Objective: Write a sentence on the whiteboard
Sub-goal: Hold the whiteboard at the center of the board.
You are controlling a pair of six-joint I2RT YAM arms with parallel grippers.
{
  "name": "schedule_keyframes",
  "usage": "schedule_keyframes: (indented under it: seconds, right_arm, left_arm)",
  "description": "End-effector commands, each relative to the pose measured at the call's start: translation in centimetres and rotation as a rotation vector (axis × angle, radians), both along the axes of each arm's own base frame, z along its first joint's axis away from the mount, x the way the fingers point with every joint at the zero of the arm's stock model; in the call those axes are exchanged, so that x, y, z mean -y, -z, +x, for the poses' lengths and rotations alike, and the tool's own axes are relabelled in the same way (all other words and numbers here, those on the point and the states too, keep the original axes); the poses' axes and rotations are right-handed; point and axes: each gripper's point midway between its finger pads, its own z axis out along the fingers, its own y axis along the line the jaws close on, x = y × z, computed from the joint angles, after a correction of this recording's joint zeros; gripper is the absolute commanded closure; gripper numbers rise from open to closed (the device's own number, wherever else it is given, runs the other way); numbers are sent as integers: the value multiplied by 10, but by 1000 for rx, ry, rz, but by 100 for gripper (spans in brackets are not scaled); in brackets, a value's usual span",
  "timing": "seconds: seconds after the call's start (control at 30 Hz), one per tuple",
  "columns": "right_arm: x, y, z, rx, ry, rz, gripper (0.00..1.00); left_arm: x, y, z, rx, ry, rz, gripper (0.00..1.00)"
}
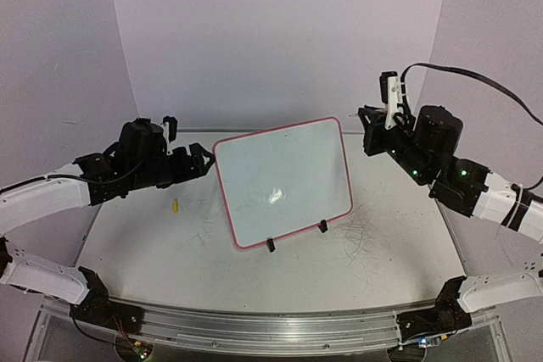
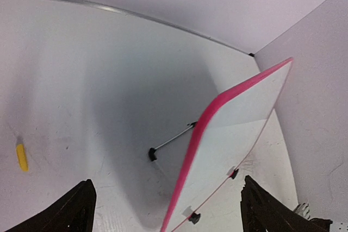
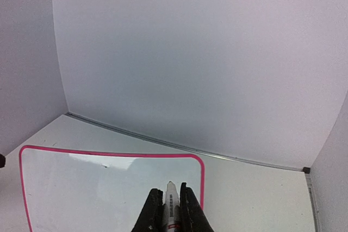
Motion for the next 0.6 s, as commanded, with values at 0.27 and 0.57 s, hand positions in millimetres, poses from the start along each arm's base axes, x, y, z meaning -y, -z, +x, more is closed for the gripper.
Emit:
schedule_keyframes:
  seconds: [0.27, 0.57]
  right_arm:
    - [17, -5, 4, 52, 106, -11, 100]
    - [-3, -6, -1, 9, -16, -8, 100]
  left_arm:
    - [0, 3, -4, 153, 76, -250, 1]
    - [23, 12, 0, 201, 187, -257, 1]
